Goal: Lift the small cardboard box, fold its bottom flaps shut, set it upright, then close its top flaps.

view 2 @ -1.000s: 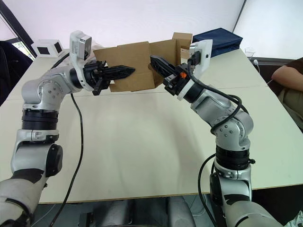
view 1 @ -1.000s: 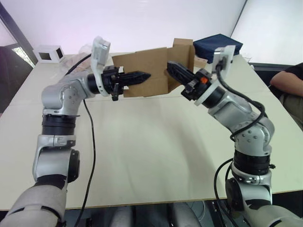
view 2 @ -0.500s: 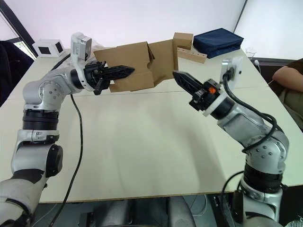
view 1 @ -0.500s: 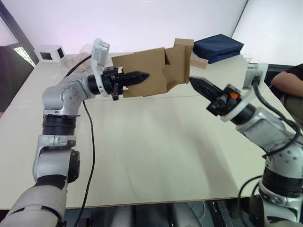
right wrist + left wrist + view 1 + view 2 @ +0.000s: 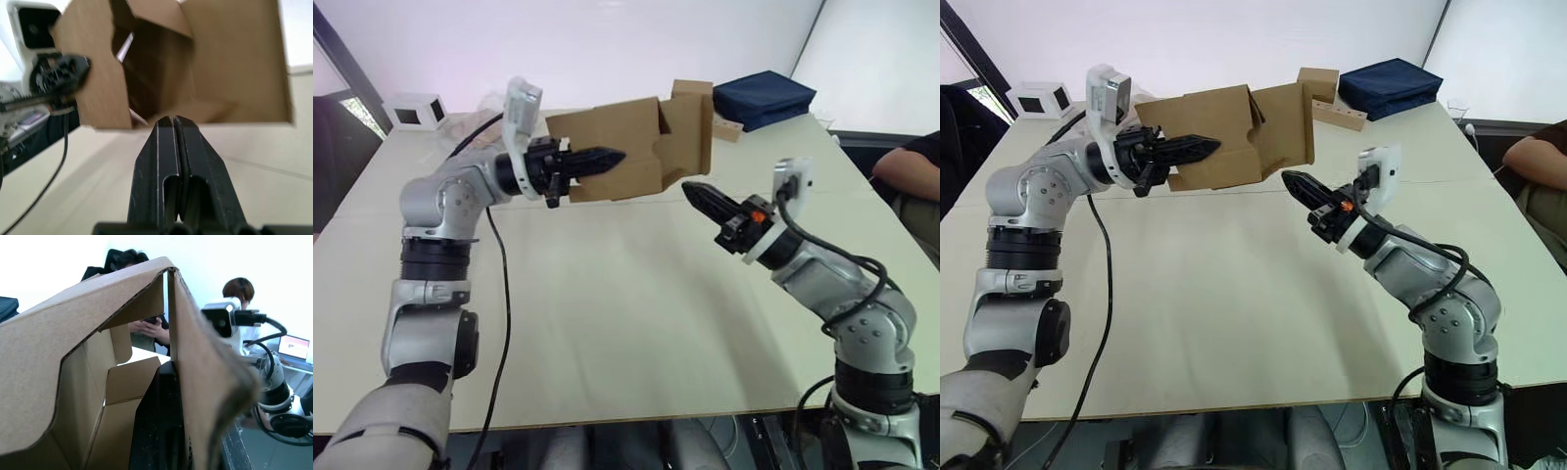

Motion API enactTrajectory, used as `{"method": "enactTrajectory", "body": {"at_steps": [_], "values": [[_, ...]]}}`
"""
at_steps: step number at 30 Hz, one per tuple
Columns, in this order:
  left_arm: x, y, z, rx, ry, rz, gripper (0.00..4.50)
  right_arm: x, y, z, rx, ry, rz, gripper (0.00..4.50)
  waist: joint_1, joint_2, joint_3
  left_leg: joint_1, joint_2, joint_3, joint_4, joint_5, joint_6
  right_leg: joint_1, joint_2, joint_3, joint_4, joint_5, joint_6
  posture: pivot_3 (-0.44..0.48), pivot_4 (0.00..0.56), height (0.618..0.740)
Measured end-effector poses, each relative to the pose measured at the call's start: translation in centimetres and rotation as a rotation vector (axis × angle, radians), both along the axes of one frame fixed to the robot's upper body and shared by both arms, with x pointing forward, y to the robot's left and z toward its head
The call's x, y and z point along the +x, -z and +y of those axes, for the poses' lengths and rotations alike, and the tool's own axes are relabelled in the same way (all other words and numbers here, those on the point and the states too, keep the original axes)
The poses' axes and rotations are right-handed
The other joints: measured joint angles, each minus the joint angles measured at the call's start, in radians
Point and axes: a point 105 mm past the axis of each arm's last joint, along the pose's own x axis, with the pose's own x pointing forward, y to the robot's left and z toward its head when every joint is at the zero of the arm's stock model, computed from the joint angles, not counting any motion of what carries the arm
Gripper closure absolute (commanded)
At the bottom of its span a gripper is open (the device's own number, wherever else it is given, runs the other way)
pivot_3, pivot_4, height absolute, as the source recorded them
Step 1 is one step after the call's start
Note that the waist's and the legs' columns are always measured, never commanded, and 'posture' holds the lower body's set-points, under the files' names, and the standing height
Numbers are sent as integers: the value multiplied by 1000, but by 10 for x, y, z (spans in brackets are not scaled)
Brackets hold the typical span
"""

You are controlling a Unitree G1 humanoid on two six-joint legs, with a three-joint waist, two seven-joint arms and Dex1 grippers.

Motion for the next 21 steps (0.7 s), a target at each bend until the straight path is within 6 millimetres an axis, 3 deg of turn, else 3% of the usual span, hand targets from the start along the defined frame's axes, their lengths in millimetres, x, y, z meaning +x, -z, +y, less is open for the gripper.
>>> {"method": "enactTrajectory", "body": {"at_steps": [12,16,21], "values": [[-2,2,-5,-2,16,16,4500,-1,-6,11,54,-70,-3,4492,1,0,0,0,0,0,0,0,0,0,0,0,0,0,0,0,150,740],[-1,1,-3,-1,10,16,4500,-19,5,3,49,-137,59,4492,2,0,0,0,0,0,0,0,1,0,-1,0,0,0,0,0,150,740],[-2,1,-4,-10,17,19,4500,-24,16,-6,9,-107,86,4492,0,0,0,0,0,0,0,-1,2,0,0,0,0,0,0,0,150,740]]}}
